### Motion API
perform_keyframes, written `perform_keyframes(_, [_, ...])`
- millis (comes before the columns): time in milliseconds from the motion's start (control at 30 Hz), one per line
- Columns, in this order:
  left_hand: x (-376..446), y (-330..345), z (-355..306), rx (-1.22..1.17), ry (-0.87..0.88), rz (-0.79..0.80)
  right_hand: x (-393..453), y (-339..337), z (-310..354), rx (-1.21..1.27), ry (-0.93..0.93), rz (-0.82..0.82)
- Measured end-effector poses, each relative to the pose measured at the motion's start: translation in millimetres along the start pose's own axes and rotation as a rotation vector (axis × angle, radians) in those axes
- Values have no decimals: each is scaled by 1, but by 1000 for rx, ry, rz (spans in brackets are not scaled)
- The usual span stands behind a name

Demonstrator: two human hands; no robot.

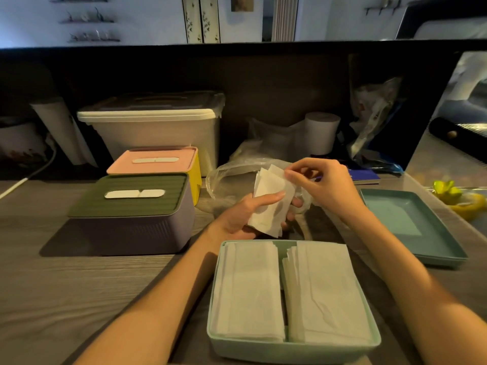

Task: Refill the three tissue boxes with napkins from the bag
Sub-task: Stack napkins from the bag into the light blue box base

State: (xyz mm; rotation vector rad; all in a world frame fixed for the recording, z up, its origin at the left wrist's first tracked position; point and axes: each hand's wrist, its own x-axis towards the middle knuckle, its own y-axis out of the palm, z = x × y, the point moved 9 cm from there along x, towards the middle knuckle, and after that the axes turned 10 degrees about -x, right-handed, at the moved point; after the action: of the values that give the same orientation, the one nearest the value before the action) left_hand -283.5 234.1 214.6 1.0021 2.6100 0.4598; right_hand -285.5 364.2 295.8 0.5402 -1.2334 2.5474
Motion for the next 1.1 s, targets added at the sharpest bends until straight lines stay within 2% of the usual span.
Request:
perform_keyframes(100, [0, -2, 1, -18, 2, 11, 0, -6, -2, 14, 0, -73])
perform_keyframes(267, [6, -7, 10, -171, -43, -22, -4, -40, -5, 231, 30, -379])
perform_keyframes(333, [3, -7, 11, -276, -65, -61, -2, -41, -4, 398, 71, -307])
perform_keyframes(400, [3, -15, 12, -397, -45, -139, 0, -31, 1, 580, 94, -124])
perform_keyframes(500, [6, -12, 12, -501, -55, -125, -3, -15, 16, 664, 62, 80])
perform_keyframes(567, [9, -12, 6, -446, -12, -98, -6, -2, 20, 568, 39, 171])
perform_keyframes(633, [14, -24, 6, -382, 20, -142, -7, 7, 18, 373, 14, 195])
perform_keyframes(667, [11, -23, 7, -369, 15, -144, -6, 10, 17, 263, 0, 183])
perform_keyframes(767, [6, -7, 8, -392, -37, -11, -4, 15, 14, 46, -30, 118])
perform_keyframes(867, [8, -13, 3, -288, 5, -22, -2, 7, 13, -18, -62, 8])
perform_keyframes(933, [10, -18, -5, -303, 43, -40, 3, 7, 2, -6, -27, 7])
perform_keyframes(1000, [11, -32, -14, -291, 114, -157, 7, 21, -9, -51, -7, 89])
perform_keyframes(1100, [4, -67, -30, -132, 268, -480, 17, 43, -13, -225, -46, 159])
